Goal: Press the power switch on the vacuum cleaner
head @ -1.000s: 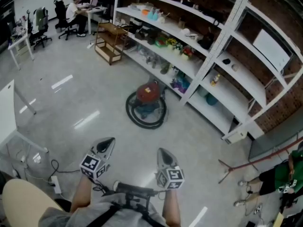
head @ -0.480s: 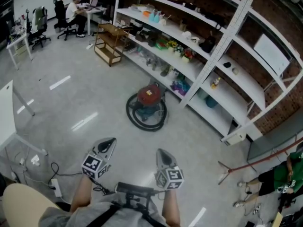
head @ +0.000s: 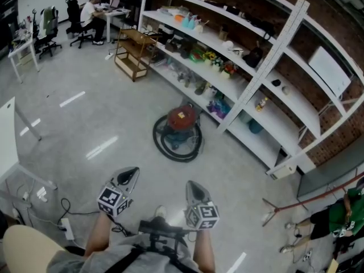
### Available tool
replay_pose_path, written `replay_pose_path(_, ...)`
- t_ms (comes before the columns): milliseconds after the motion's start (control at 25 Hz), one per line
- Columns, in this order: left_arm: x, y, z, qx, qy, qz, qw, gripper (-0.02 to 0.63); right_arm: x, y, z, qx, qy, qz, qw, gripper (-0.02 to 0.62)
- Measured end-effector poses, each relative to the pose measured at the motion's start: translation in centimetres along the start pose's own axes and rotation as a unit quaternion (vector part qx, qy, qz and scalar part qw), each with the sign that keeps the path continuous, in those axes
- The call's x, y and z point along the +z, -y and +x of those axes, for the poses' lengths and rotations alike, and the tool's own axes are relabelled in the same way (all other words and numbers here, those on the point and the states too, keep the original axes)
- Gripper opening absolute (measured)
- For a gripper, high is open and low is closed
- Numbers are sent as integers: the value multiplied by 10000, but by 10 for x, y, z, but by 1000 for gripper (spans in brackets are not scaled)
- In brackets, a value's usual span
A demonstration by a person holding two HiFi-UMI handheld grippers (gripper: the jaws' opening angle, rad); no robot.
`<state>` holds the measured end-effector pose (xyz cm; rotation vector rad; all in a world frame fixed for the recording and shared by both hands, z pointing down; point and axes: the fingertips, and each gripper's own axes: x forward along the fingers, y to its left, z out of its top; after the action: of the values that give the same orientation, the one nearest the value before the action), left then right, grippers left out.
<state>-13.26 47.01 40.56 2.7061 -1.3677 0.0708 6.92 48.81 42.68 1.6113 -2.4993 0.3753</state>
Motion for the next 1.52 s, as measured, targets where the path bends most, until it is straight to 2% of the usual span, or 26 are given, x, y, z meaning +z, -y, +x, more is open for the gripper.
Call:
replay_pose_path(320,2,-33,44,-20,12,-27,10000,8,14,23,59,87,66,65,9999,12)
replay_pose_path(880,26,-93,178,172,-75,-77,9998,8,60,108,179,328,-13,-53,9994,12)
replay_pose_path(1160,26,-101,225,129,-158,-36,9998,8,69,141,212,336,8,10,9994,12)
replay_pose_path(1520,24,-126,266,45,-185,-63,9998,8,73,159,248,271,-29,91,9996,12)
